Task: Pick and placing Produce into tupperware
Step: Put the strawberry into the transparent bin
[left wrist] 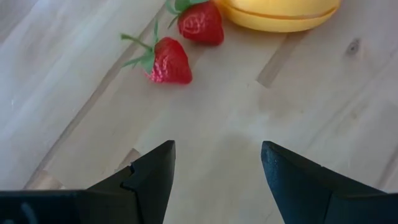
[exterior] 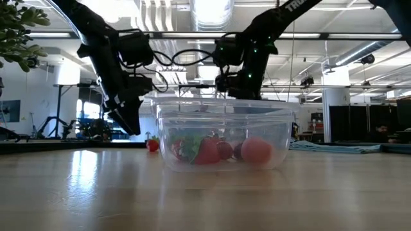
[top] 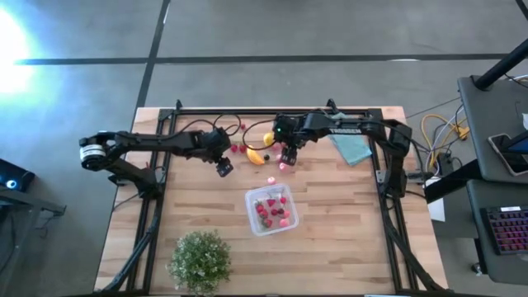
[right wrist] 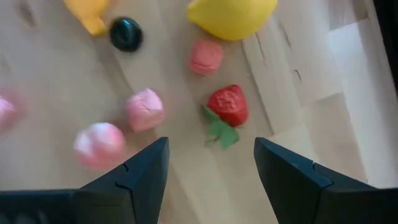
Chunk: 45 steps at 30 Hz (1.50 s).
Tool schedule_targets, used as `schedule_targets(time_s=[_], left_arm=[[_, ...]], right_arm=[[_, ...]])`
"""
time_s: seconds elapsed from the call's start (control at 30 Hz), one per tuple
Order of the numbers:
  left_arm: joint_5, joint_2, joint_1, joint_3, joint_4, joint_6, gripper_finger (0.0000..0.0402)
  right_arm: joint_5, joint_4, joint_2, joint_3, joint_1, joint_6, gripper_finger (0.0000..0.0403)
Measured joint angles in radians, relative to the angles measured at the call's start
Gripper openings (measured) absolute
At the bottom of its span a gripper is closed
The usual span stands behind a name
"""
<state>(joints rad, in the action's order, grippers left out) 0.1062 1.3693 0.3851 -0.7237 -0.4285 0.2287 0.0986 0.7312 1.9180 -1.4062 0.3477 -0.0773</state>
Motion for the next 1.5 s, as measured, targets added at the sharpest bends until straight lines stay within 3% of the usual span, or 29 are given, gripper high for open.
schedule_targets(time_s=[0.3, 0.87, 1.2, 1.5], left_arm=[[0.003, 0.0, 0.0, 0.012, 0.028, -0.004, 0.0224], [0.007, 0.001, 0.009, 0.011, 0.054, -0.087, 0.0224], [0.007, 0.001, 0.014, 0.011, 0.054, -0.085, 0.0224], [0.007, 0.001, 0.014, 0.011, 0.054, -0.084, 0.0224]], right_arm=[[-0.076, -0.087, 0.001, 0.031, 0.026, -0.072, 0.0228], [-0.184, -0.092, 0.066, 0.041, 0.105, -0.001, 0.0228], [-0.097, -0.139, 0.08, 0.025, 0.105, 0.027, 0.0228], [-0.097, -0.195, 0.08, 0.031, 0.101, -0.034, 0.0228]])
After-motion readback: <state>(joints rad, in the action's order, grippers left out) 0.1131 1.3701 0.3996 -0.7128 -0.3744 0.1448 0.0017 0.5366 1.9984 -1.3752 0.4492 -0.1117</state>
